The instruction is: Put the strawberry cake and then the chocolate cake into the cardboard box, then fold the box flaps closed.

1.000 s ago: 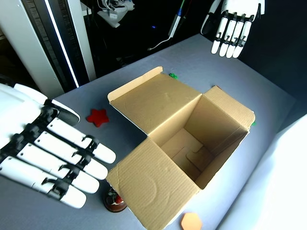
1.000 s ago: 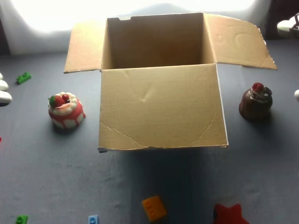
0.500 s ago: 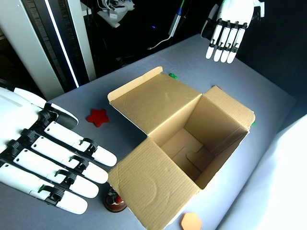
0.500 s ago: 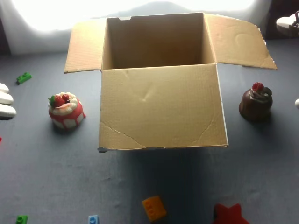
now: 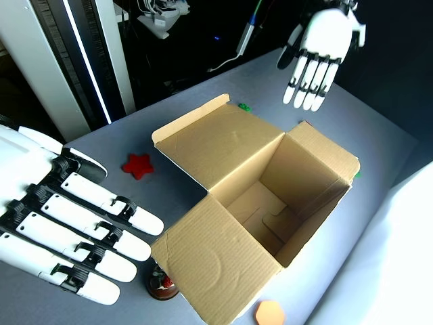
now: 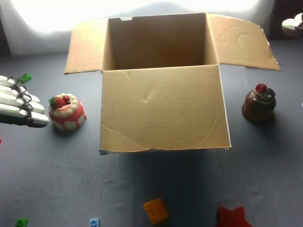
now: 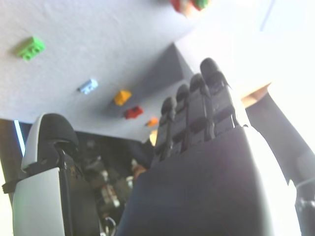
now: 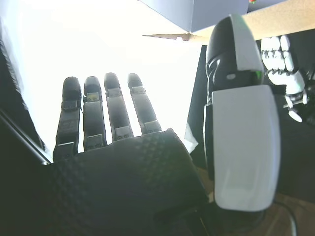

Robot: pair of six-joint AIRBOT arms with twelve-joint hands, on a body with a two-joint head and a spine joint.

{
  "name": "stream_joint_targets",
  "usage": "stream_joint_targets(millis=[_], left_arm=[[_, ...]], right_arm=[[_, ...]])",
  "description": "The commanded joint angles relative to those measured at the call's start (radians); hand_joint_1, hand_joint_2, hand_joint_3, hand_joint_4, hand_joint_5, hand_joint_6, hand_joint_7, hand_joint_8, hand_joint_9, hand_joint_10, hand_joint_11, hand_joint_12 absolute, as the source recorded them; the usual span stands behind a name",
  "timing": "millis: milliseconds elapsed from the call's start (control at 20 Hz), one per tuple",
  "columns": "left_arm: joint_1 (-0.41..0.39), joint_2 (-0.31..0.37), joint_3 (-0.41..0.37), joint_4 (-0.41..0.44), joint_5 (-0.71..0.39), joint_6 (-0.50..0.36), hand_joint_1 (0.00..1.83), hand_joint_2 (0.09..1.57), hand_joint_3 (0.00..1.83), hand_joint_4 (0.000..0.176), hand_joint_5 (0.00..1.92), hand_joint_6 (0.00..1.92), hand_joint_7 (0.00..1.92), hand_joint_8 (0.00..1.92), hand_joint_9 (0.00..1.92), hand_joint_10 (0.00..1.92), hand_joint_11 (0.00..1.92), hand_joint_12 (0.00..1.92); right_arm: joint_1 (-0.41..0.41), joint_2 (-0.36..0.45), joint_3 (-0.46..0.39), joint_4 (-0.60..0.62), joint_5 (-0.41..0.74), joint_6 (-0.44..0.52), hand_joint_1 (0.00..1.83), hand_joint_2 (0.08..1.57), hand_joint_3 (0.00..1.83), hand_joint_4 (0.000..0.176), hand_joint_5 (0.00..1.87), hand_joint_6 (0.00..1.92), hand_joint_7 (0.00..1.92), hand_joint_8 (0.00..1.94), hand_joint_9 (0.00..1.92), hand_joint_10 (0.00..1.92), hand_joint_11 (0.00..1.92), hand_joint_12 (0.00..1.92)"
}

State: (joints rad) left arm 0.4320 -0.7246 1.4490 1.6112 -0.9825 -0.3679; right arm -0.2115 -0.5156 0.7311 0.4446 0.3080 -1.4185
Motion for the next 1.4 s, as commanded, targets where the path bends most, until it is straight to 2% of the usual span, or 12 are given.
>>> stream_joint_targets(millis=[0,100,200,450,550,650,850,950,1050,1100,1200,1350], left_arm=[[-0.001,0.0,0.009,-0.088,-0.011,0.017,0.84,1.0,0.0,0.039,0.07,0.0,0.08,0.0,0.06,0.0,0.0,0.43],[0.005,-0.028,0.018,-0.104,-0.001,0.047,0.93,0.96,0.0,0.045,0.05,0.0,0.06,0.0,0.05,0.0,0.0,0.46],[0.004,-0.057,0.028,-0.104,0.003,0.05,0.99,0.93,0.0,0.051,0.05,0.0,0.05,0.0,0.05,0.0,0.0,0.44],[0.004,-0.133,0.073,-0.111,0.036,0.066,1.02,0.97,0.01,0.05,0.02,0.0,0.03,0.0,0.04,0.0,0.0,0.4],[0.005,-0.167,0.1,-0.113,0.049,0.066,1.09,0.97,0.0,0.047,0.01,0.0,0.02,0.0,0.02,0.0,0.0,0.38],[0.005,-0.194,0.123,-0.113,0.059,0.066,1.1,0.96,0.0,0.048,0.0,0.0,0.0,0.0,0.0,0.0,0.0,0.35],[0.006,-0.253,0.189,-0.117,0.08,0.066,1.1,0.97,0.0,0.047,0.0,0.0,0.0,0.0,0.0,0.0,0.0,0.38],[0.006,-0.281,0.222,-0.117,0.085,0.066,1.1,0.98,0.0,0.054,0.0,0.0,0.0,0.0,0.01,0.0,0.0,0.51],[0.006,-0.306,0.253,-0.117,0.087,0.066,1.09,0.98,0.0,0.055,0.0,0.0,0.0,0.0,0.0,0.0,0.0,0.45],[0.006,-0.32,0.271,-0.117,0.089,0.066,1.09,0.96,0.0,0.054,0.0,0.0,0.0,0.0,0.0,0.0,0.0,0.37],[0.007,-0.355,0.316,-0.117,0.09,0.066,1.1,0.95,0.0,0.05,0.0,0.0,0.0,0.0,0.0,0.0,0.0,0.41],[0.007,-0.403,0.375,-0.117,0.091,0.066,1.1,0.95,0.0,0.054,0.0,0.0,0.01,0.0,0.01,0.0,0.0,0.38]], right_arm=[[0.009,0.013,0.006,0.0,0.115,-0.002,0.6,1.03,0.0,0.023,0.0,0.0,0.0,0.0,0.0,0.0,0.01,0.02],[0.009,0.013,0.008,0.0,0.116,-0.003,0.87,1.02,0.0,0.021,0.0,0.0,0.0,0.0,0.0,0.0,0.0,0.0],[0.009,0.012,0.011,0.0,0.115,-0.004,0.95,1.0,0.0,0.025,0.0,0.0,0.0,0.0,0.01,0.0,0.0,0.0],[0.01,0.011,0.011,0.0,0.115,-0.004,0.98,1.0,0.0,0.05,0.0,0.0,0.0,0.0,0.0,0.0,0.0,0.0],[0.01,0.011,0.011,0.0,0.116,-0.004,0.99,1.0,0.0,0.039,0.0,0.0,0.0,0.0,0.0,0.0,0.0,0.0],[0.011,0.01,0.011,0.0,0.112,-0.004,1.0,1.0,0.0,0.045,0.0,0.0,0.0,0.0,0.0,0.0,0.0,0.0],[0.017,0.009,0.009,0.0,0.097,-0.003,1.06,1.02,0.0,0.026,0.0,0.0,0.0,0.0,0.0,0.0,0.01,0.0],[0.017,0.009,0.009,0.0,0.093,-0.003,1.04,1.03,0.01,0.031,0.0,0.0,0.0,0.0,0.0,0.0,0.0,0.0],[0.016,0.009,0.009,0.0,0.092,-0.003,1.03,1.02,0.01,0.043,0.0,0.0,0.0,0.0,0.0,0.0,0.01,0.0],[0.016,0.009,0.009,0.0,0.092,-0.003,1.06,1.0,0.0,0.043,0.0,0.0,0.0,0.0,0.0,0.0,0.0,0.0],[0.015,0.009,0.007,-0.001,0.092,-0.003,1.1,0.98,0.0,0.036,0.0,0.0,0.0,0.0,0.0,0.0,0.0,0.0],[0.015,0.008,0.006,-0.001,0.088,-0.003,1.14,0.97,0.0,0.038,0.0,0.0,0.0,0.0,0.0,0.0,0.0,0.0]])
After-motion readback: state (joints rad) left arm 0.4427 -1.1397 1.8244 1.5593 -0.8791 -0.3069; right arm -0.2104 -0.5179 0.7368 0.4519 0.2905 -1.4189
